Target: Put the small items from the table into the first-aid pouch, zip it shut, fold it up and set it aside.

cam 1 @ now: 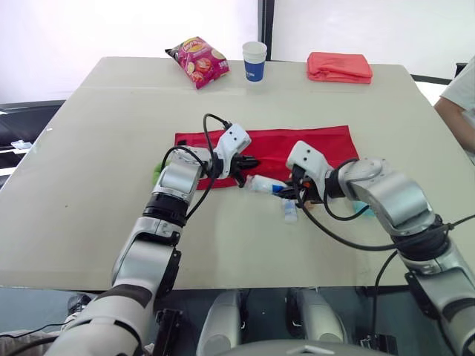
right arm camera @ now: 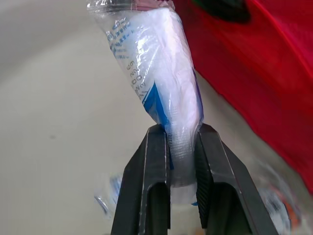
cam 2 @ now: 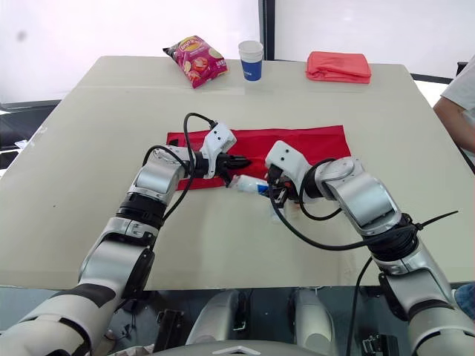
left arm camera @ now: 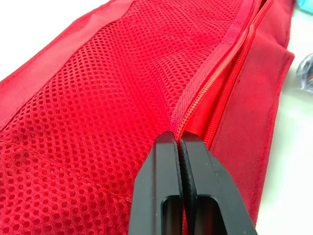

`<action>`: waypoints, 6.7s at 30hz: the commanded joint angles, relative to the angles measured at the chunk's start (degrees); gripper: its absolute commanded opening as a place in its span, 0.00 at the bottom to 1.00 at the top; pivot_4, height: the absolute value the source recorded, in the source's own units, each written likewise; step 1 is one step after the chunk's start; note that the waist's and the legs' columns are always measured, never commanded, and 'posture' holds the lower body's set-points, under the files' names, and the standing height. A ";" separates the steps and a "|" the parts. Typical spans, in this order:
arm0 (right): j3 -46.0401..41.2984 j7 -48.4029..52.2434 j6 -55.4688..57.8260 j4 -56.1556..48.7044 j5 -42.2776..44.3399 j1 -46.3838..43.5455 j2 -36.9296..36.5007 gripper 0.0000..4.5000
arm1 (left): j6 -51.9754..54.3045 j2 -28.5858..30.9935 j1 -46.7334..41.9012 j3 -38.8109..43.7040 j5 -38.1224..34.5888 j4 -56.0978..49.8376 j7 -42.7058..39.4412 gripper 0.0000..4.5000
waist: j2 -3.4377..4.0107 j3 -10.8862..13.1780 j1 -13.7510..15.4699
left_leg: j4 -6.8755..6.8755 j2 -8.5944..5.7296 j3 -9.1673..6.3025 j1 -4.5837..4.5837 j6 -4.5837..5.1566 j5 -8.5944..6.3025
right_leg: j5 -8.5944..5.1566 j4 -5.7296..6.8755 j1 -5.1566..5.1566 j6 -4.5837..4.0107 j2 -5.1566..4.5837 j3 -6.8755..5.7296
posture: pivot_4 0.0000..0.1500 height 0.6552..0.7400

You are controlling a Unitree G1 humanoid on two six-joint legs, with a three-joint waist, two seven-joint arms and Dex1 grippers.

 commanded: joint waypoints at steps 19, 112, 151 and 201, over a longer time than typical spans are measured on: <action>-10.49 -26.44 -6.27 21.20 -4.17 -6.58 20.31 0.30 | 0.88 -2.83 -1.35 -1.10 -2.51 -3.66 -0.33 0.00 | 0.01 0.00 -0.37 | -0.07 -0.01 -0.02 0.02 0.01 0.00 | 0.00 -0.01 0.00 0.02 0.05 0.00 | 1.00 1.00; -1.86 -10.07 -41.75 18.52 7.63 7.52 1.47 0.69 | -3.13 -0.54 -0.86 -1.45 -3.35 -3.91 -1.90 0.00 | 0.13 0.11 0.00 | -0.13 -0.01 -0.11 -0.18 0.05 -0.01 | -0.02 -0.46 0.04 0.03 0.08 -0.04 | 1.00 1.00; -18.84 4.76 -28.66 -17.89 23.22 24.57 -16.88 0.96 | -6.73 0.30 -0.92 -2.31 -3.11 -0.60 -3.59 0.00 | 0.17 0.12 -0.21 | -0.17 0.05 -0.11 0.00 0.03 -0.01 | -0.19 -0.32 0.06 -0.05 0.09 -0.03 | 1.00 1.00; -12.67 -35.61 -16.53 0.78 5.25 10.47 18.15 0.00 | -3.88 -0.11 0.83 -2.87 -4.19 -6.57 -4.84 0.00 | 0.17 0.11 -0.13 | -0.13 0.00 -0.08 -0.05 0.02 -0.01 | -0.02 -0.24 0.03 0.03 0.09 -0.01 | 1.00 1.00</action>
